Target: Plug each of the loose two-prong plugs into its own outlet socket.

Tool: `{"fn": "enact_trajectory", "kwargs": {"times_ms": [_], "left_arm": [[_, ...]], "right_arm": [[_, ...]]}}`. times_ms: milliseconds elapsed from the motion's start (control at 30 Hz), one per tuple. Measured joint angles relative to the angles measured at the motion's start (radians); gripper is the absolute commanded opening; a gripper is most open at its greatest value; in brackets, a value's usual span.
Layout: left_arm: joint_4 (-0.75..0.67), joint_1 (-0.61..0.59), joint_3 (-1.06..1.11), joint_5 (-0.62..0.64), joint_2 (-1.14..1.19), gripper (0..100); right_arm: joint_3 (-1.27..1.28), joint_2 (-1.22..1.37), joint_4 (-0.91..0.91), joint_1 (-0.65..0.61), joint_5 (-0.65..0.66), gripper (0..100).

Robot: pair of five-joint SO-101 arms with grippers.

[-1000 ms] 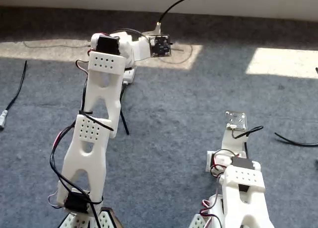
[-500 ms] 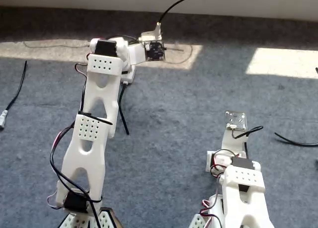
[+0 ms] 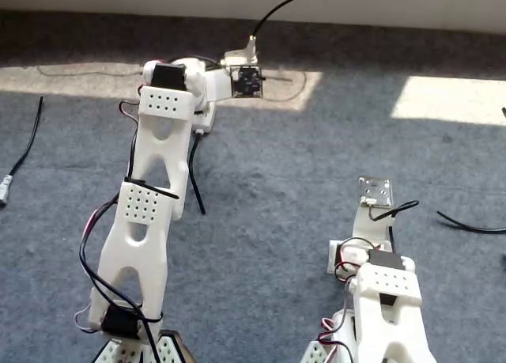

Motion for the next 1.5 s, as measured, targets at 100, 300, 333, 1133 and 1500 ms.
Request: {"fn": "enact_trajectory", "kwargs": {"times_ms": [100, 300, 333, 1133, 1500], "left_arm": [[-0.008, 0.002, 0.000, 0.000, 0.000, 0], [-0.026, 0.003, -0.005, -0.018, 0.060, 0], [-0.026, 0.003, -0.005, -0.020, 0.068, 0], [0.133, 0.060, -0.060, -0.021, 0.068, 0], [0.101, 0.061, -0.060, -0.041, 0.066, 0]], "right_arm": [[0.000, 0.000, 0.000, 0.000, 0.000, 1.9], [0.000, 0.000, 0.000, 0.000, 0.000, 1.9], [0.000, 0.000, 0.000, 0.000, 0.000, 1.9], [0.005, 0.000, -0.014, 0.000, 0.000, 1.9], [0.005, 0.000, -0.014, 0.000, 0.000, 1.9]]}}
